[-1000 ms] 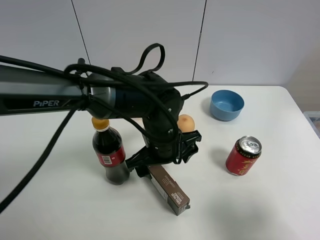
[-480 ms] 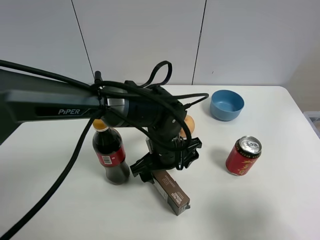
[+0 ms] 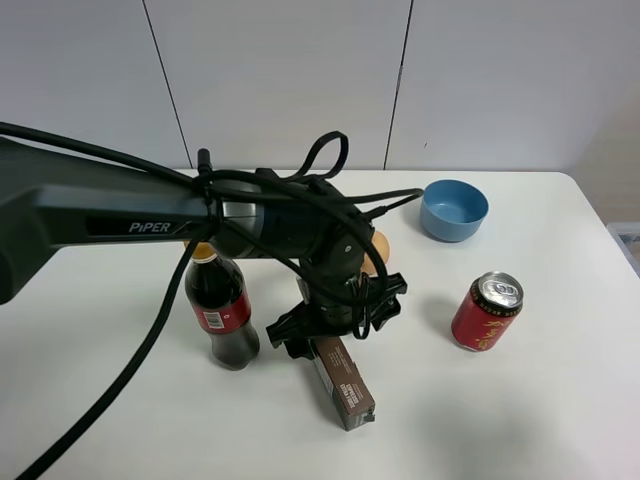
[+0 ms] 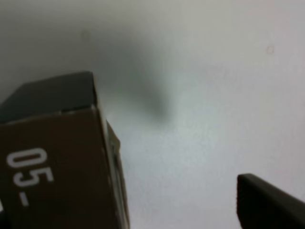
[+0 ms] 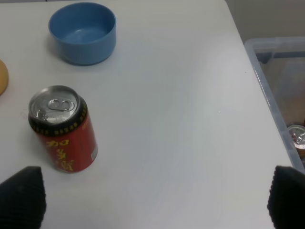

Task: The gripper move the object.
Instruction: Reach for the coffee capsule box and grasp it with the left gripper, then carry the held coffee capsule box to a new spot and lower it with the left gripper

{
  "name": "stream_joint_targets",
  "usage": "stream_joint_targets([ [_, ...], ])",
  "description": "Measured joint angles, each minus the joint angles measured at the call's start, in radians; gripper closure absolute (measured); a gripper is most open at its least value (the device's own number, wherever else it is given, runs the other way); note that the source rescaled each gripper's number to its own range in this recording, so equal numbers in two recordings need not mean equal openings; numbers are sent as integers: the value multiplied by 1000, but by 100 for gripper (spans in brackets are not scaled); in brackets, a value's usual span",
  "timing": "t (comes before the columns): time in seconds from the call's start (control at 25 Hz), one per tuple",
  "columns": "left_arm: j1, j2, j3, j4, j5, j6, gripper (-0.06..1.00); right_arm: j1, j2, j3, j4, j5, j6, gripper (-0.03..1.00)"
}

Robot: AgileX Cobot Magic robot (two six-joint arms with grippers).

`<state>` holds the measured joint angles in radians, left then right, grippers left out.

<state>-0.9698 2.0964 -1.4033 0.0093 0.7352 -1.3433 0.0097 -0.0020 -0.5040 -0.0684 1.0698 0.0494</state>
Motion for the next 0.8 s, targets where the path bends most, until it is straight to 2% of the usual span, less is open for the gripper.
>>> stream_joint_targets([
  [0.12, 6, 0, 0, 0, 33, 16, 17, 0, 0, 0, 0, 0, 0, -3],
  [0.2, 6, 0, 0, -2, 60, 28, 22, 0, 0, 0, 0, 0, 0, -3],
  [0.28, 6, 0, 0, -9, 77, 37, 38, 0, 0, 0, 0, 0, 0, -3],
  [0.48, 6, 0, 0, -9, 50, 50, 92, 0, 0, 0, 0, 0, 0, -3],
  [0.64, 6, 0, 0, -16, 11, 116, 94, 0, 0, 0, 0, 0, 0, -3],
  [0.8, 6, 0, 0, -28, 17, 271, 94, 0, 0, 0, 0, 0, 0, -3],
])
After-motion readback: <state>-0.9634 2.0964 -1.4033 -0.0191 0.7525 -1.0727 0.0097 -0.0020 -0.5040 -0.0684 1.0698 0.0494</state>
